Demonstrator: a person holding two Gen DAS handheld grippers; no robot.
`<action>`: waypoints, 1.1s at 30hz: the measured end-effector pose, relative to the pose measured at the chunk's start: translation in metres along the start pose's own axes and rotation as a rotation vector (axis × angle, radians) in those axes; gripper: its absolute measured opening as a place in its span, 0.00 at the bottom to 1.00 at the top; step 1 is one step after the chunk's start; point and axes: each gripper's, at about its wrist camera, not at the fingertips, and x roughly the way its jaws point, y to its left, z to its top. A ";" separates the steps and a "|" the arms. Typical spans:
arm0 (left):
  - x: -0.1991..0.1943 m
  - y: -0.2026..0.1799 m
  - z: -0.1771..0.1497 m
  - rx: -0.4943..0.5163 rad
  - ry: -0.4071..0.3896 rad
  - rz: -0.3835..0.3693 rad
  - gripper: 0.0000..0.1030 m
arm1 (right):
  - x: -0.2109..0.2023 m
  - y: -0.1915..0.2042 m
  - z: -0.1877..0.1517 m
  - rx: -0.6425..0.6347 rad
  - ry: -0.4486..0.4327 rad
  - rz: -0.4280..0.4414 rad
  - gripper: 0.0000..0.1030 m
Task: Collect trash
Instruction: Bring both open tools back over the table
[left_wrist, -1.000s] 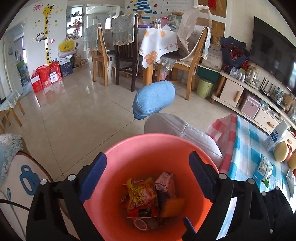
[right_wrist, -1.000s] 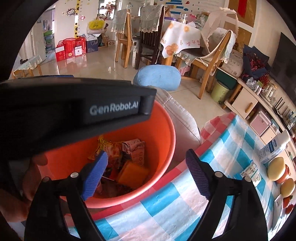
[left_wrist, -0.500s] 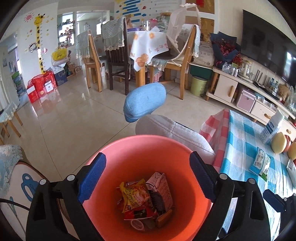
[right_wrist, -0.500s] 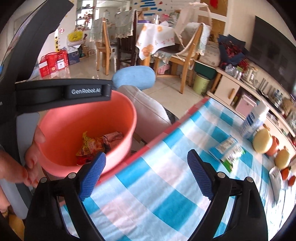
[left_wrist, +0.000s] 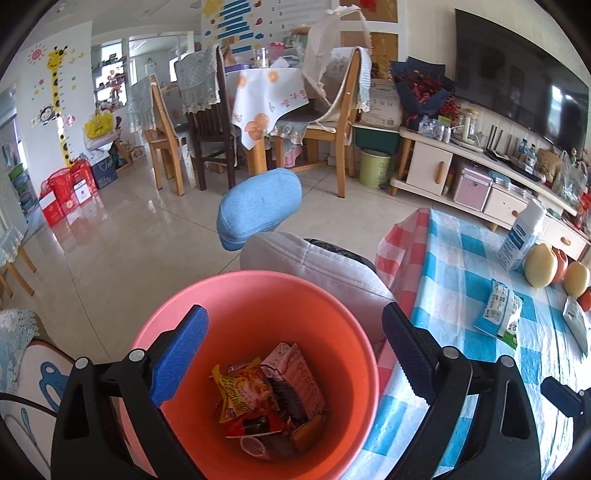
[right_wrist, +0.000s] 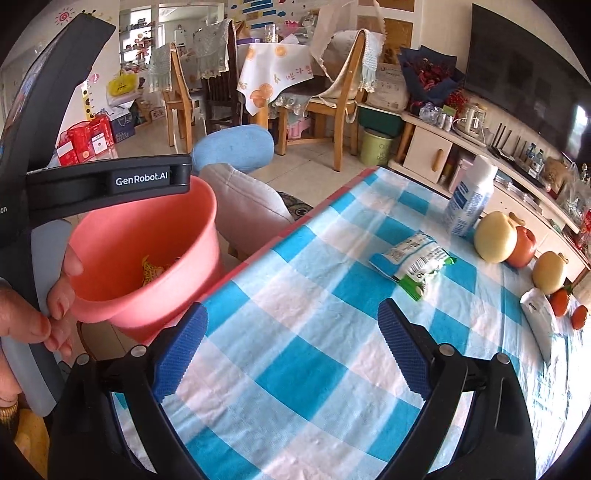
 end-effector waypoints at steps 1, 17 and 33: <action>-0.001 -0.003 0.000 0.006 -0.003 -0.001 0.91 | -0.002 -0.002 -0.001 0.001 -0.001 -0.004 0.91; -0.023 -0.058 -0.007 0.122 -0.042 -0.026 0.92 | -0.032 -0.041 -0.027 0.023 -0.025 -0.057 0.91; -0.038 -0.122 -0.029 0.288 -0.092 -0.019 0.92 | -0.056 -0.105 -0.065 0.093 -0.031 -0.111 0.91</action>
